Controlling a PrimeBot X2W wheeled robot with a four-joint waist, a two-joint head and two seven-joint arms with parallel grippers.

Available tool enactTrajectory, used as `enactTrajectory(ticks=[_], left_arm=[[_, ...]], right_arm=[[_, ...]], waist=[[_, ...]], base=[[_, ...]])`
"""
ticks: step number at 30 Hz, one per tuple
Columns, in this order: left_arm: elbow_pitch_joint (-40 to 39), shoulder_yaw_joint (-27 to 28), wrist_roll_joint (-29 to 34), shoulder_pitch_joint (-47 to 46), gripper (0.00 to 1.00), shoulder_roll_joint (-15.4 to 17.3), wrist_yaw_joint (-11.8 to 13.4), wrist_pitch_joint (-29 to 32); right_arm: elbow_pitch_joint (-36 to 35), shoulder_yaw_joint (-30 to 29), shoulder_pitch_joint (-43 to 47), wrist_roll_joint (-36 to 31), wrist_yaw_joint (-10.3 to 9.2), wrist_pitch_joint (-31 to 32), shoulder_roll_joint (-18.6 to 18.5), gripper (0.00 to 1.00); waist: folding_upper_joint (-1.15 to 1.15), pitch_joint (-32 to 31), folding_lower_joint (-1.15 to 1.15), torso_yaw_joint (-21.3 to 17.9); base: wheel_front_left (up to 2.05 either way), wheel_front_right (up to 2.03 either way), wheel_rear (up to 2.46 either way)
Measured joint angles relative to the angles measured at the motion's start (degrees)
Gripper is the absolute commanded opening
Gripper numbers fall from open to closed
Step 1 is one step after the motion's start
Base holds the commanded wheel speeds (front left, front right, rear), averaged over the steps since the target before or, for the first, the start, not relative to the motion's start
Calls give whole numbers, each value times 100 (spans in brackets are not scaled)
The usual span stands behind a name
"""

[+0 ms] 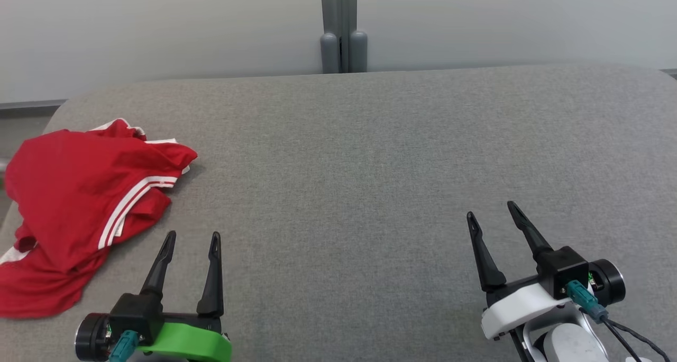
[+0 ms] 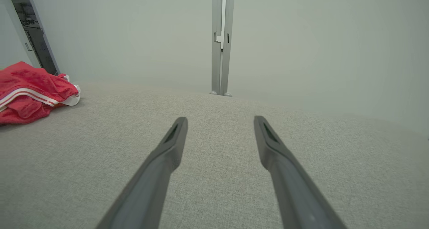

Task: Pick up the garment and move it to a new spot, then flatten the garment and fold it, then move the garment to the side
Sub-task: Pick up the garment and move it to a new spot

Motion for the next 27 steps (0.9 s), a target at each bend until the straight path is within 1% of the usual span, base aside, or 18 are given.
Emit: enactTrajectory(ticks=[5,21,27], left_arm=[[-9,8,-16,5,100,1,35,-1],[-67,124,-83,148,100,3,131,-1],[-88,231,-85,229,100,3,134,-9]], right_arm=[[-14,60,15,2,1,0,1,100],[7,213,83,21,1,0,2,100],[31,235,160,31,1,0,2,100]], waist=[[0,20,0,297],[0,7,0,1508],[0,-73,0,1864]], base=[[0,0,0],[0,0,0],[0,0,0]])
